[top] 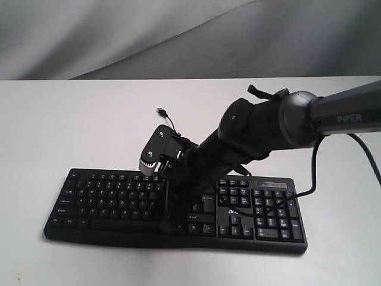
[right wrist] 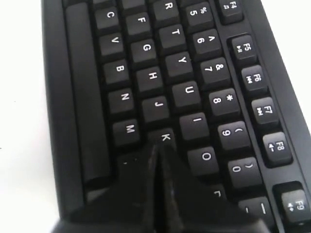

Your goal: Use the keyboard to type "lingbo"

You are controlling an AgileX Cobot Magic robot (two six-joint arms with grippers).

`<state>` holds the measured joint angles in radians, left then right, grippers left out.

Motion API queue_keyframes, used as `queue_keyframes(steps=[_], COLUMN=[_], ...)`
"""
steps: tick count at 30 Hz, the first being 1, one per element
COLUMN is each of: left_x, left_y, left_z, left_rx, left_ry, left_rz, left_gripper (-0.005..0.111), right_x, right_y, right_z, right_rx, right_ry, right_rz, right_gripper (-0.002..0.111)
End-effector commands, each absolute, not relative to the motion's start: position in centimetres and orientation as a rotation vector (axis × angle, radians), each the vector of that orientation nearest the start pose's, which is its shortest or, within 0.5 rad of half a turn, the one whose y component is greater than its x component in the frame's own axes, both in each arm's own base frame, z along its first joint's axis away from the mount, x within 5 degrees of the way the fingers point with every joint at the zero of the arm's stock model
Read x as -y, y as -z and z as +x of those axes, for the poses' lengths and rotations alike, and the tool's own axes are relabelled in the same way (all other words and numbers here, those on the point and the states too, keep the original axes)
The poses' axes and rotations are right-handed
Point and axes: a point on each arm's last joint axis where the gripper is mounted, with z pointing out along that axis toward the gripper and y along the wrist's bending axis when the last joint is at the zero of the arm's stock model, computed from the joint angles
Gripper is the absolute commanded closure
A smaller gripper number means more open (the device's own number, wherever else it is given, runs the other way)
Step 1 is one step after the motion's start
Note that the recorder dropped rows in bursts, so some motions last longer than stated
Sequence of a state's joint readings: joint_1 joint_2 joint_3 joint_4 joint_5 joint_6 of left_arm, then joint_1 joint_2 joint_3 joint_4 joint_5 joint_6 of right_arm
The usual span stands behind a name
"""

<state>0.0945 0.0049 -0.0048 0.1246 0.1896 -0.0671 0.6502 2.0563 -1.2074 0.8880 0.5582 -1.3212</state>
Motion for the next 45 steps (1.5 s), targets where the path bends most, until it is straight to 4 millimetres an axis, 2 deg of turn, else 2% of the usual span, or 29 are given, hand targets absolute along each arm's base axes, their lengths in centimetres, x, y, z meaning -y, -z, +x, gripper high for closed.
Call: queue_keyframes(steps=[1, 5, 11, 18, 24, 29, 45], left_x=[-0.7, -0.7, -0.7, -0.7, -0.7, -0.7, -0.7], left_y=[-19.7, -19.7, -19.7, -19.7, -19.7, -19.7, -19.7], left_z=[5.6, 5.6, 5.6, 5.6, 5.6, 5.6, 5.6], left_rx=[-1.667, -1.667, -1.667, -1.667, -1.667, -1.667, -1.667], left_ry=[-0.127, -0.127, -0.127, -0.127, -0.127, -0.127, -0.127], left_rz=[-0.047, -0.047, -0.047, -0.047, -0.047, -0.047, -0.047], left_gripper=[0.106, 0.106, 0.106, 0.106, 0.106, 0.106, 0.106], right_x=[-27.0, -27.0, -27.0, -27.1, -28.2, -29.0, -29.0], right_y=[-12.3, -12.2, -10.8, -13.6, -14.2, -13.4, -12.1], right_z=[29.5, 29.6, 29.6, 29.5, 30.0, 30.7, 31.0], right_rx=[-2.148, -2.150, -2.184, -2.113, -2.065, -2.073, -2.097], right_ry=[-0.587, -0.583, -0.585, -0.577, -0.546, -0.569, -0.542], right_rz=[-1.579, -1.577, -1.585, -1.565, -1.550, -1.547, -1.524], right_gripper=[0.108, 0.108, 0.108, 0.108, 0.108, 0.108, 0.108])
